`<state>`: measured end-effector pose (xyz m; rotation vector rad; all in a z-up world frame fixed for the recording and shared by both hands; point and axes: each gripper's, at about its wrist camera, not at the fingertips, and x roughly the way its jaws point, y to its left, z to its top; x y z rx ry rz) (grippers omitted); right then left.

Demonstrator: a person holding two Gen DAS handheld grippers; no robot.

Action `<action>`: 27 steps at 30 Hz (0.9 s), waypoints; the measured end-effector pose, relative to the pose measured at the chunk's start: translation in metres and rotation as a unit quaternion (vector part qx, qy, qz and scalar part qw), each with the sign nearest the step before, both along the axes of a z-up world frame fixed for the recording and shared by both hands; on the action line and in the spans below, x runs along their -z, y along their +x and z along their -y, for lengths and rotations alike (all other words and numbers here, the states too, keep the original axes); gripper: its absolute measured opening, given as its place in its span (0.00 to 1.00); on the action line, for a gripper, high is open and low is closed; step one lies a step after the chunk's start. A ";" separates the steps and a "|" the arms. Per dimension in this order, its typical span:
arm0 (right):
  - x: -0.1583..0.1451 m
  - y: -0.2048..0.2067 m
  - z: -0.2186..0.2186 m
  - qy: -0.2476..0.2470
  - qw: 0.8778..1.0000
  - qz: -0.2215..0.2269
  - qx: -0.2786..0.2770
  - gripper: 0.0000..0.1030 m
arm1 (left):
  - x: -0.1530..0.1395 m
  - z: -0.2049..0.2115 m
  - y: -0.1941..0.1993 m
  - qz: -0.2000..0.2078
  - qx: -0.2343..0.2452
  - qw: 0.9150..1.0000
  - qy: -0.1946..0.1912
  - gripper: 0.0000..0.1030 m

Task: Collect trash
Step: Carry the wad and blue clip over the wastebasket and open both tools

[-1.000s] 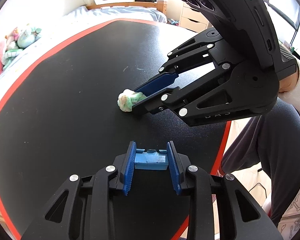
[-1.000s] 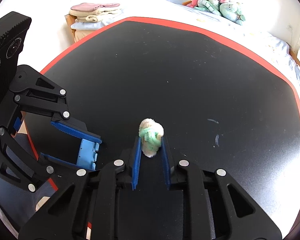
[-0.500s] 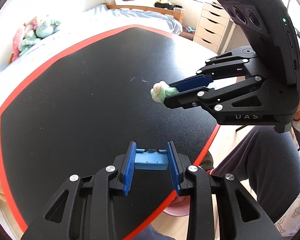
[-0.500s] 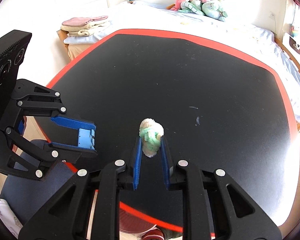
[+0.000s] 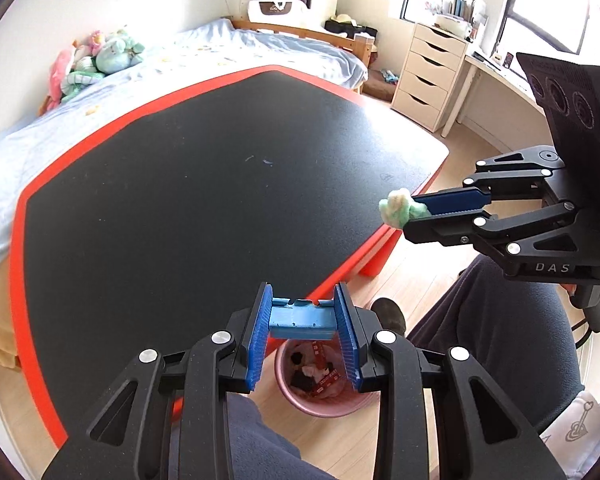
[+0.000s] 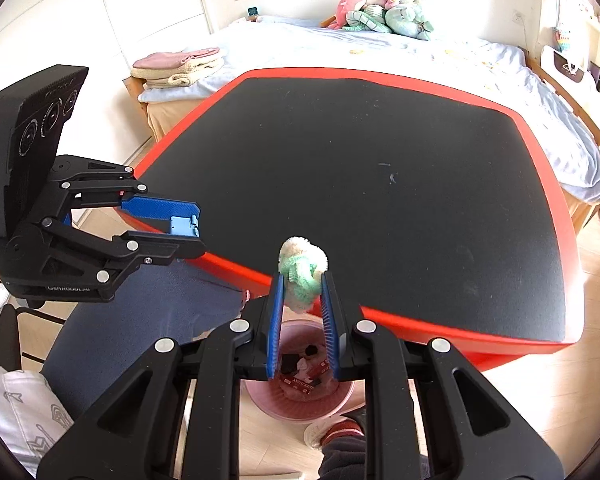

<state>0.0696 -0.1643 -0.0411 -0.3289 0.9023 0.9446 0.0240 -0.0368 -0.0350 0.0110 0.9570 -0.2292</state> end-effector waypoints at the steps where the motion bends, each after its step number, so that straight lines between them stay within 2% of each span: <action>1: 0.000 -0.005 0.005 0.002 1.000 -0.004 0.002 0.17 | 0.000 0.001 -0.003 0.000 -0.002 1.000 -0.002 0.31; 11: 0.012 -0.036 0.034 0.004 1.000 -0.028 0.014 0.17 | 0.007 0.018 -0.026 -0.005 -0.003 1.000 -0.017 0.31; 25: 0.013 -0.040 0.042 0.013 0.999 -0.028 0.014 0.18 | 0.007 0.025 -0.030 -0.005 0.007 1.000 -0.026 0.31; 27: 0.013 -0.039 0.043 0.016 0.999 -0.029 0.012 0.21 | 0.007 0.025 -0.031 -0.002 0.005 0.999 -0.032 0.33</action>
